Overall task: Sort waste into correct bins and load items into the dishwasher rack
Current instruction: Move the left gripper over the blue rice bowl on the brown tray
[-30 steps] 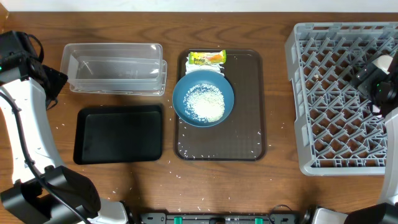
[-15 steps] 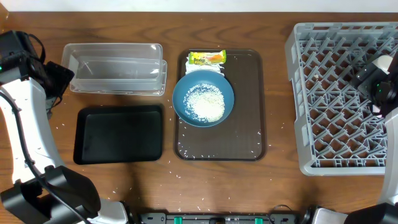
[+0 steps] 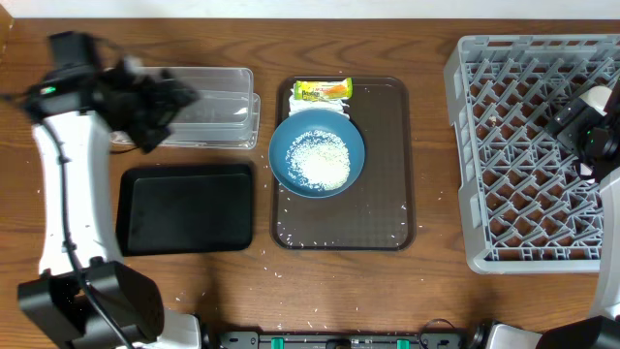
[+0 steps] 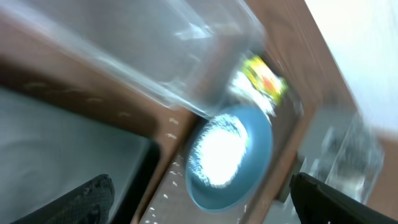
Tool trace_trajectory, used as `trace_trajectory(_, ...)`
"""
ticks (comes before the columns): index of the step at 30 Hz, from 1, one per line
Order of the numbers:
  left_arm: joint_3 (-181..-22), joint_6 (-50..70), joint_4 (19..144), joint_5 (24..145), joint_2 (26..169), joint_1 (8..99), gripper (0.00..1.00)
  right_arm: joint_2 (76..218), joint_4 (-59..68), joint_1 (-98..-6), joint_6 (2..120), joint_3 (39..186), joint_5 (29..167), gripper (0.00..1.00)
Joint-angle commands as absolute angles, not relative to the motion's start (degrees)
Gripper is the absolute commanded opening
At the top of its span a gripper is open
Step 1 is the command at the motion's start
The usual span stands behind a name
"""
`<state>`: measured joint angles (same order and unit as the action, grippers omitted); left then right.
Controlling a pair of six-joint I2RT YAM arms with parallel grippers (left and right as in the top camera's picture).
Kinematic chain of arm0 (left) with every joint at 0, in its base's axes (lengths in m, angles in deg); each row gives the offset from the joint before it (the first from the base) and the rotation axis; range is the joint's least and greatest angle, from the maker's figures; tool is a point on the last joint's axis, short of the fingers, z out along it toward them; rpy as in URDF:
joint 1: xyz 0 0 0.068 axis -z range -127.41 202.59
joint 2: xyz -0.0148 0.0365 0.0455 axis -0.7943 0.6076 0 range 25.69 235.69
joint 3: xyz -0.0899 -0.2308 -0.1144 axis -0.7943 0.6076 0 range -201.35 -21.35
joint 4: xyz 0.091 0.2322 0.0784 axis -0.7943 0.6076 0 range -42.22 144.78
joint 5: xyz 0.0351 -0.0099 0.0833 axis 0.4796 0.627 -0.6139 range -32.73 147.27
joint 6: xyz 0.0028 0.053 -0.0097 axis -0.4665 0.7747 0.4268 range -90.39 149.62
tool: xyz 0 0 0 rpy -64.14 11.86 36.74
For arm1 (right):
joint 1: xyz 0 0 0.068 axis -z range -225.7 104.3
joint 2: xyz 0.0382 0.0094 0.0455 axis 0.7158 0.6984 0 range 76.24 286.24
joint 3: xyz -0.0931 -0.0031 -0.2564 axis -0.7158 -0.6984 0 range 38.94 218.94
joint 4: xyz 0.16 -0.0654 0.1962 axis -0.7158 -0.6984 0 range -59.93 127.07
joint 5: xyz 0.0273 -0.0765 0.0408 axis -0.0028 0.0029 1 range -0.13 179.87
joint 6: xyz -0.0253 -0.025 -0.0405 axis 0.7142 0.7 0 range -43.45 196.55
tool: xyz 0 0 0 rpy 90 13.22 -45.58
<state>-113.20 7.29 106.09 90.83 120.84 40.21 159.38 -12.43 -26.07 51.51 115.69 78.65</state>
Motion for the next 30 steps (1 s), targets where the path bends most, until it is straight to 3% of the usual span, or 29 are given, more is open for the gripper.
trace_trajectory(1,-113.5,13.8,104.1,91.9,121.0,47.8,0.93,159.5,-12.5,-25.8,50.9,115.7,77.9,0.99)
trace_trajectory(13,-113.4,13.7,96.7,60.1,121.7,78.2,0.93,159.5,-12.5,-25.8,50.9,115.7,77.9,0.99)
trace_trajectory(22,-113.4,13.0,96.5,59.1,126.7,87.9,0.93,159.5,-12.5,-25.8,50.9,115.7,77.9,0.99)
trace_trajectory(30,-113.4,5.9,91.6,59.2,134.7,89.3,0.89,159.5,-12.5,-25.8,50.9,115.7,77.9,0.99)
